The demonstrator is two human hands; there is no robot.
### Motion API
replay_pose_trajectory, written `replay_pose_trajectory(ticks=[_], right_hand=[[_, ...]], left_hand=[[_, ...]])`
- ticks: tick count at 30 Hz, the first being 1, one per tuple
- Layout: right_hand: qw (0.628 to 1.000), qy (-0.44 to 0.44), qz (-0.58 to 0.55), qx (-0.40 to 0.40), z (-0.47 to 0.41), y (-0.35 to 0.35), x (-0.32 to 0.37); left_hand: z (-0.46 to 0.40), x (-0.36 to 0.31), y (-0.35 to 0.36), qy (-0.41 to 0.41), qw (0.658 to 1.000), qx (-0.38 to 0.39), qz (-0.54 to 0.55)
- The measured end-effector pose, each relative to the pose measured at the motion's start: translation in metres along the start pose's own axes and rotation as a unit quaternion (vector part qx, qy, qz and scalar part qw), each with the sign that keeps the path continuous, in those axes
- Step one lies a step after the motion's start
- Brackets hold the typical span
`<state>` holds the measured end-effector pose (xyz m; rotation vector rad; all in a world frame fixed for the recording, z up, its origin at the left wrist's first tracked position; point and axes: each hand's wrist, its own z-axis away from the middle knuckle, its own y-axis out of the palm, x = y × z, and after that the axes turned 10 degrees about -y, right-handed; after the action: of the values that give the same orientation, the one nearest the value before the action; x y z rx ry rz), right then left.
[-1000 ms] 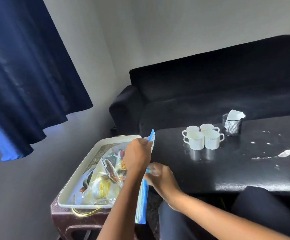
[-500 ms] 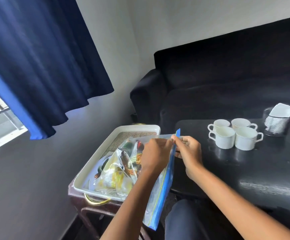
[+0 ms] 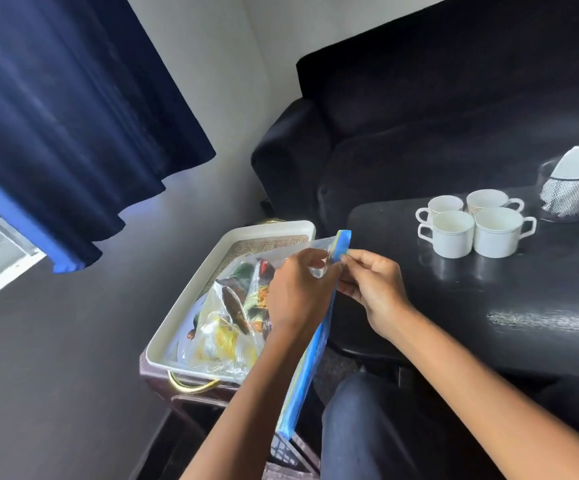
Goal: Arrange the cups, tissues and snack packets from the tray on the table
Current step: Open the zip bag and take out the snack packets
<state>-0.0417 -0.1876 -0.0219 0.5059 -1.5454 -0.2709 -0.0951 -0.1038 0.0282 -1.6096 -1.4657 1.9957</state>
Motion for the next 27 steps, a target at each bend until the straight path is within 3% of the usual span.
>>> replay_pose_trajectory(ticks=[11, 27], right_hand=[[0.994, -0.056, 0.083, 0.038, 0.010, -0.003, 0.017], [0.956, -0.161, 0.243, 0.031, 0.016, -0.004, 0.023]], left_hand=[[0.005, -0.004, 0.001, 0.041, 0.992, -0.108, -0.045], [0.006, -0.011, -0.002, 0.087, 0.978, -0.162, -0.095]])
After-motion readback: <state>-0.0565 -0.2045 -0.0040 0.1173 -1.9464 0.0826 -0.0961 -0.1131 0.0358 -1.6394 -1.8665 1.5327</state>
